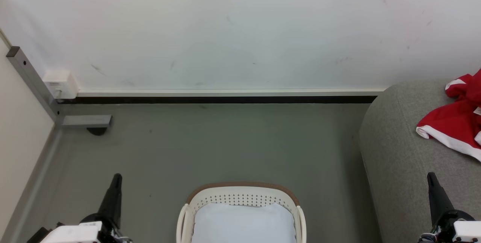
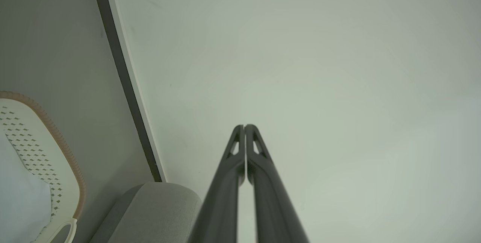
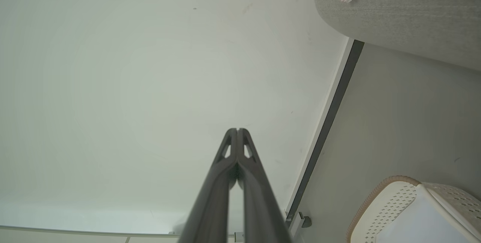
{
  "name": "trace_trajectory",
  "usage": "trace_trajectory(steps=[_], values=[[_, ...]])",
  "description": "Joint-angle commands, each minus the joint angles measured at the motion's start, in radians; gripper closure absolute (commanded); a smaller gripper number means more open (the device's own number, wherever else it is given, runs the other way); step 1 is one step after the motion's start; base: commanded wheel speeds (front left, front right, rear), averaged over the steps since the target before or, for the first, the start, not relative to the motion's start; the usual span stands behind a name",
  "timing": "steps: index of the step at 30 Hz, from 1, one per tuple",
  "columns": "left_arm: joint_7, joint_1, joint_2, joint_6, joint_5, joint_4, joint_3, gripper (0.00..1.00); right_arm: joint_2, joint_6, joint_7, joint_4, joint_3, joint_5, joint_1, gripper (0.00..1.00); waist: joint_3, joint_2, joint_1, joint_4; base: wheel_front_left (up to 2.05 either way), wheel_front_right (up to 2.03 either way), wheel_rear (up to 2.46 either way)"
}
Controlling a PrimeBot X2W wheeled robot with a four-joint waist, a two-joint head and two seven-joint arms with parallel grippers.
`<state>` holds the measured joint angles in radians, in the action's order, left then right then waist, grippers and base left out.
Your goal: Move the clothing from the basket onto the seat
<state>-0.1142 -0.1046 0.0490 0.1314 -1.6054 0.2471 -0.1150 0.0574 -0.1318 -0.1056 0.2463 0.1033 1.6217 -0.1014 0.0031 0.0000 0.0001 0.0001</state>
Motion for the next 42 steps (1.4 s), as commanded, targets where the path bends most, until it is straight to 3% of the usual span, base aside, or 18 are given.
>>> trace_trajectory(steps=[1,42], values=[[-0.004,-0.009,0.002,0.002,-0.013,-0.003,-0.002,1.00,0.001,0.002,-0.004,-0.005,0.003,-0.001,-0.012,1.00,0.000,0.0000,-0.0001,0.000,0.00,0.00,0.00],[-0.004,-0.009,0.002,0.002,-0.014,-0.003,-0.002,1.00,-0.003,0.002,-0.007,-0.004,0.008,-0.007,-0.013,1.00,0.000,0.0000,-0.0001,0.000,0.00,0.00,0.00]])
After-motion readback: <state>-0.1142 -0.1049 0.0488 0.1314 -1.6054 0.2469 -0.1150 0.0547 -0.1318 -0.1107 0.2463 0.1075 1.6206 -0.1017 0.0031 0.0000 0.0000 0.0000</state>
